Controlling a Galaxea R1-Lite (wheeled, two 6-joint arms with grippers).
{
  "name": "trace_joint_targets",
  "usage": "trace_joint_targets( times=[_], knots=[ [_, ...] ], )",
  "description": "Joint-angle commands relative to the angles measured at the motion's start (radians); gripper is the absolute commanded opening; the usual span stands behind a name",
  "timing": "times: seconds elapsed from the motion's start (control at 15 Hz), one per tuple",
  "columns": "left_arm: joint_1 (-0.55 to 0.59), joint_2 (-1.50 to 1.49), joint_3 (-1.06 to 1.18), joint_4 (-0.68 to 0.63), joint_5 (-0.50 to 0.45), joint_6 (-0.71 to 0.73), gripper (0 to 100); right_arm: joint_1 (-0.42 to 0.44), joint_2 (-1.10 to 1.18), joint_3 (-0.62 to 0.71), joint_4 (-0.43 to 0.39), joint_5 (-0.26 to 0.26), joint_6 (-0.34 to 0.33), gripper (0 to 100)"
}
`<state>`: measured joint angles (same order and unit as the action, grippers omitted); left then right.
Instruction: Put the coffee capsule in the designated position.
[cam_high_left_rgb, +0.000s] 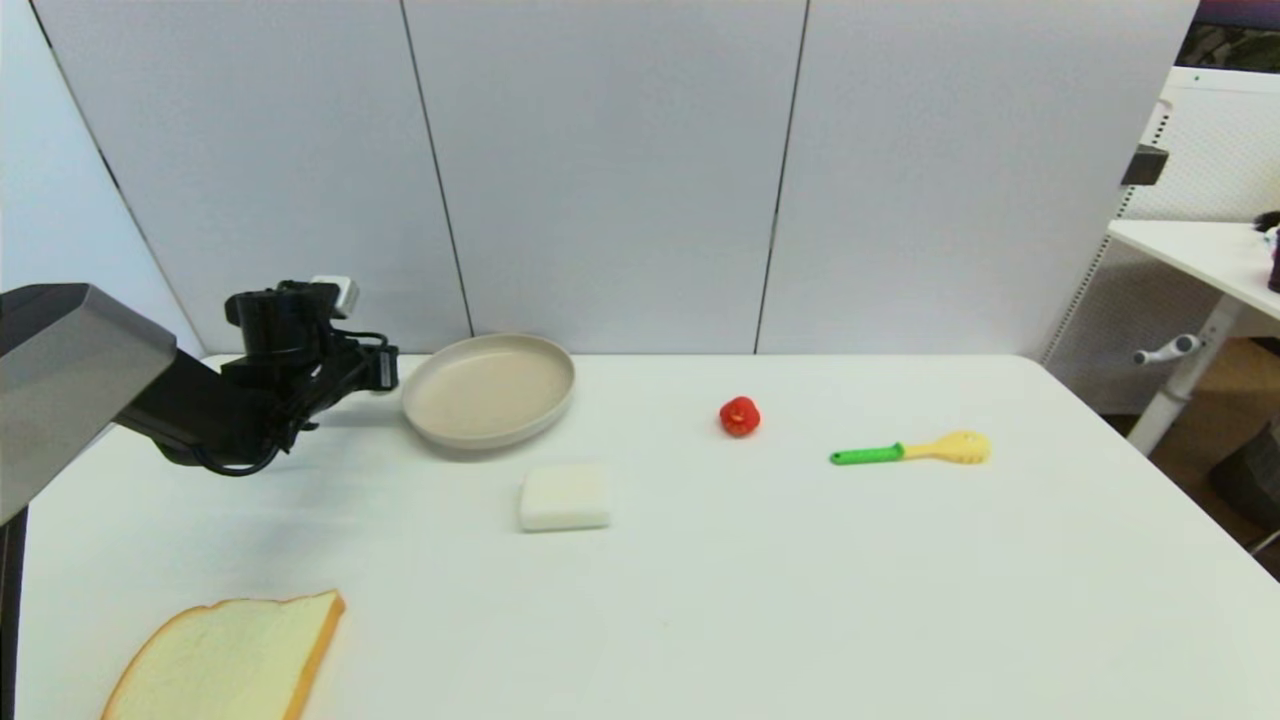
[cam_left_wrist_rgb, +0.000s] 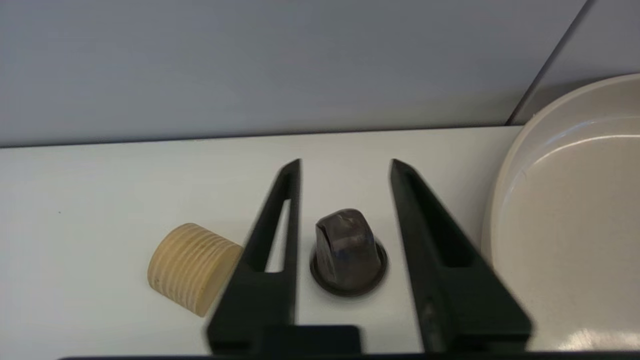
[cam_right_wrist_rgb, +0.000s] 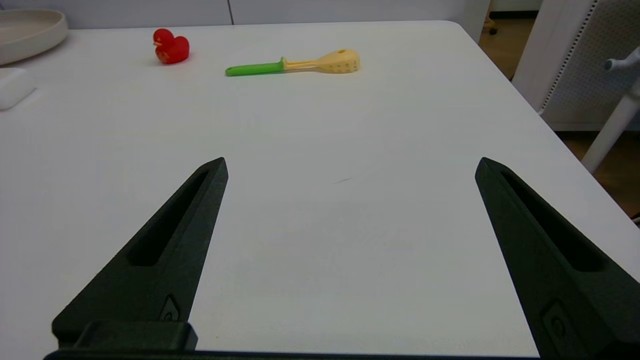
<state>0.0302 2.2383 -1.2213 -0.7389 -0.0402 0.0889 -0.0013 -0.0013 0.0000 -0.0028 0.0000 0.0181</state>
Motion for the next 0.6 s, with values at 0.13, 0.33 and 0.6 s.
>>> trace_joint_targets(
  times=[0.13, 0.33, 0.6],
  knots=[
    [0.005, -0.006, -0.006, 0.010, -0.001, 0.002, 100, 0.000, 0.001, 0.000, 0.000, 0.000, 0.000, 100],
    [0.004, -0.131, 0.005, 0.096, -0.001, 0.006, 100, 0.000, 0.001, 0.000, 0.000, 0.000, 0.000, 100],
    [0.000, -0.503, 0.115, 0.322, -0.041, 0.025, 100, 0.000, 0.001, 0.000, 0.000, 0.000, 0.000, 100]
  ],
)
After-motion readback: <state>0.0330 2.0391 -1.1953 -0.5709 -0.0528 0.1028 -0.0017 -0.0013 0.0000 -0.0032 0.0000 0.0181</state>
